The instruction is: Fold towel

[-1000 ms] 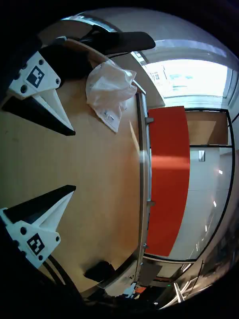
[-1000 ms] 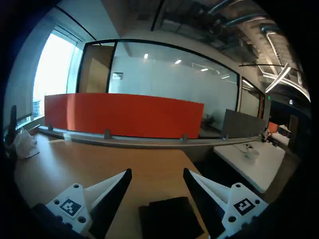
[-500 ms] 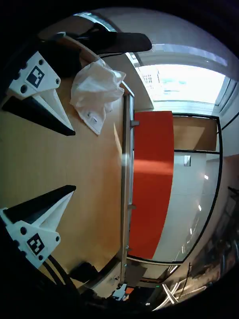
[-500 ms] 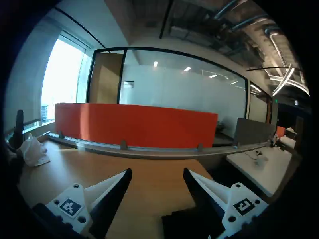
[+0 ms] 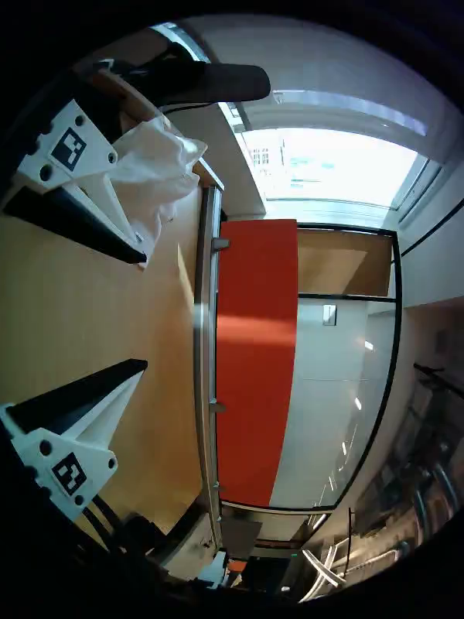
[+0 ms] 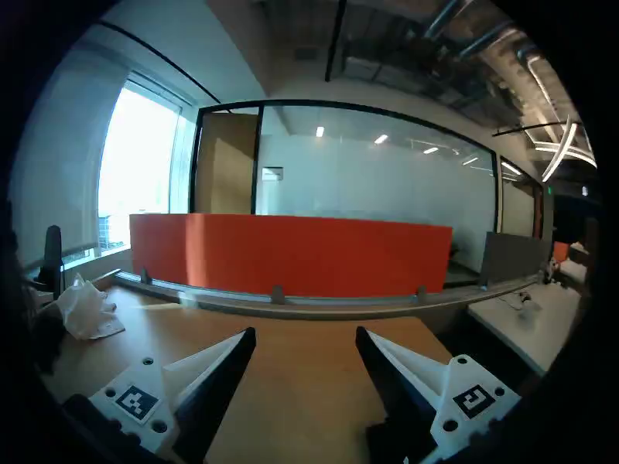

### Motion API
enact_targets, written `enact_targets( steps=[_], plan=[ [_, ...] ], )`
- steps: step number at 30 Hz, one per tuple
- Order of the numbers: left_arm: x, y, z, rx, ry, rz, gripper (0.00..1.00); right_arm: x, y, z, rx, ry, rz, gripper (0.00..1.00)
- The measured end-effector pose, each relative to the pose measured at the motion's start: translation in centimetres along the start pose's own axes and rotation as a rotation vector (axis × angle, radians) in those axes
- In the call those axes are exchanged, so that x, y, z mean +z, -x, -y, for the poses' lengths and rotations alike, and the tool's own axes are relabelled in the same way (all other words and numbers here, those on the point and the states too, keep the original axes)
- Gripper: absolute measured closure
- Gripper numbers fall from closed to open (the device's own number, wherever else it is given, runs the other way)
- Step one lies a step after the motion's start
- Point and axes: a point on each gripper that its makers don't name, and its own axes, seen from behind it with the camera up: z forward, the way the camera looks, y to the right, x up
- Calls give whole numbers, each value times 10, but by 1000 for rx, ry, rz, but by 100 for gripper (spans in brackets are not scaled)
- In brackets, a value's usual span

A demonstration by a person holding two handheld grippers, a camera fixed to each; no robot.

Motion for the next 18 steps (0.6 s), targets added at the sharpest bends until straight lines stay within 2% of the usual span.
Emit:
enact_targets(
  steps=[5, 18],
  plan=[
    [3, -10, -2, 4, 9, -28, 8, 3, -3, 14, 0, -24, -4, 0],
    [5, -25, -5, 14, 6, -94, 8, 4, -24, 30, 22, -33, -21, 0]
  ],
)
